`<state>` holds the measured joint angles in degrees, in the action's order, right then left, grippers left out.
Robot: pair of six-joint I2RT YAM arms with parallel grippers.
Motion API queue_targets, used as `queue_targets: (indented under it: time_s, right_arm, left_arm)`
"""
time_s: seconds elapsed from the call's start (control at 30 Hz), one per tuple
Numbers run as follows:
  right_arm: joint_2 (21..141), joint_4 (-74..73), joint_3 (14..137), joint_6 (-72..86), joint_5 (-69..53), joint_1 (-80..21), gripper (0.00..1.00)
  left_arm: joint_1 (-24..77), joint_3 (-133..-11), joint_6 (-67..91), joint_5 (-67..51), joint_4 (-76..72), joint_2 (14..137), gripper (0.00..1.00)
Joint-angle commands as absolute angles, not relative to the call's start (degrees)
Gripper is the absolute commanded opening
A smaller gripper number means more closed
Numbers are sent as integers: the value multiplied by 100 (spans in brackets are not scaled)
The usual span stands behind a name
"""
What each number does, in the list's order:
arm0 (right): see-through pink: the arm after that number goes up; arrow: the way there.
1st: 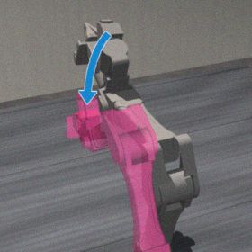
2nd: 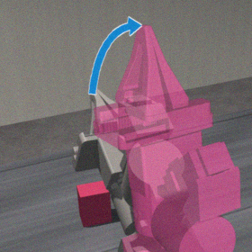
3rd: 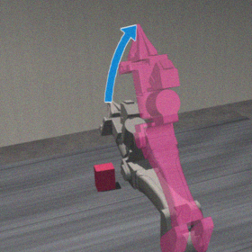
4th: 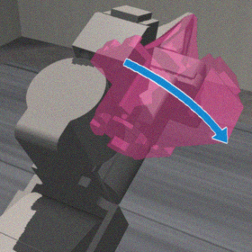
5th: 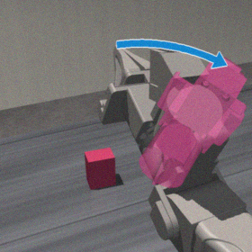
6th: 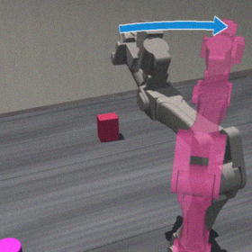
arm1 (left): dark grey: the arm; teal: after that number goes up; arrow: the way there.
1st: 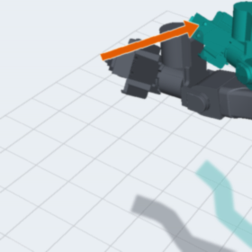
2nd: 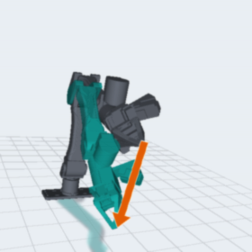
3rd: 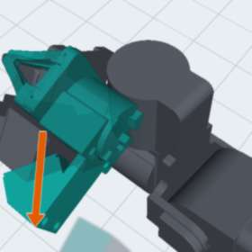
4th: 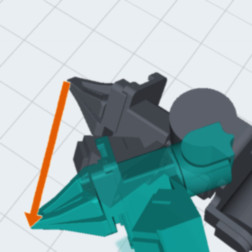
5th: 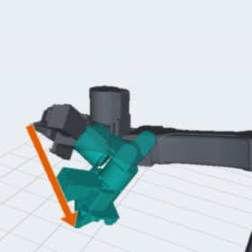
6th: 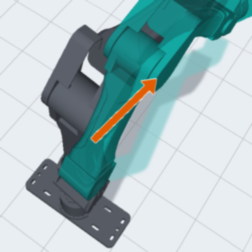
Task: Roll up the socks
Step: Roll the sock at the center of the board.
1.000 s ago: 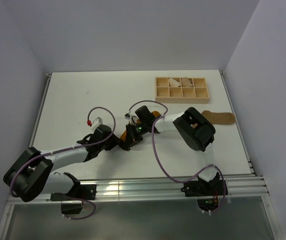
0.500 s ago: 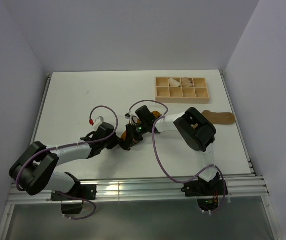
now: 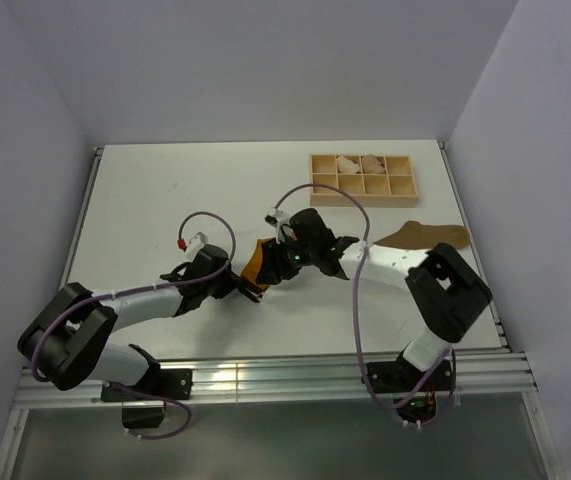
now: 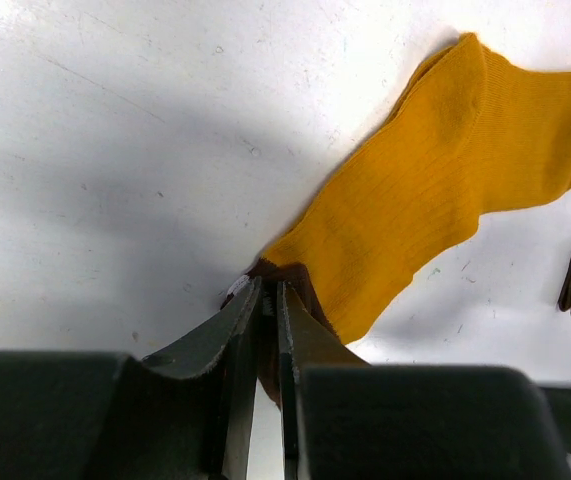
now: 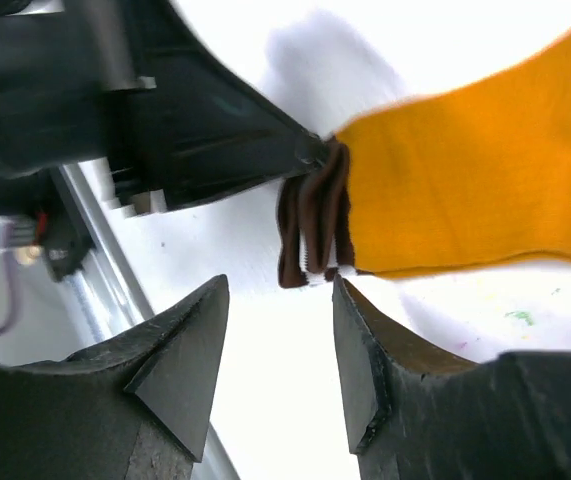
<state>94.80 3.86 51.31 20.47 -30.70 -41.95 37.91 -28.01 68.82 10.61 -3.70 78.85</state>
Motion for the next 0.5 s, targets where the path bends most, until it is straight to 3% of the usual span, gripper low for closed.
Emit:
queue_targets:
  time_s: [0.0,0.27,0.47]
  right_arm:
    - [8799,764,4844,1110,-2190,-4543,54]
    - [8446,1704,4008,-306,374,-6106,56]
    - [8745,2205,3771,-816,1282,-6723,57]
  left_arm:
    - [3806,-2856,6847,1178,141,7989,18]
    - [3797,-3093,6575,1186,342,8112,19]
    - [3797,-3164,6407,1125,396,8262,18]
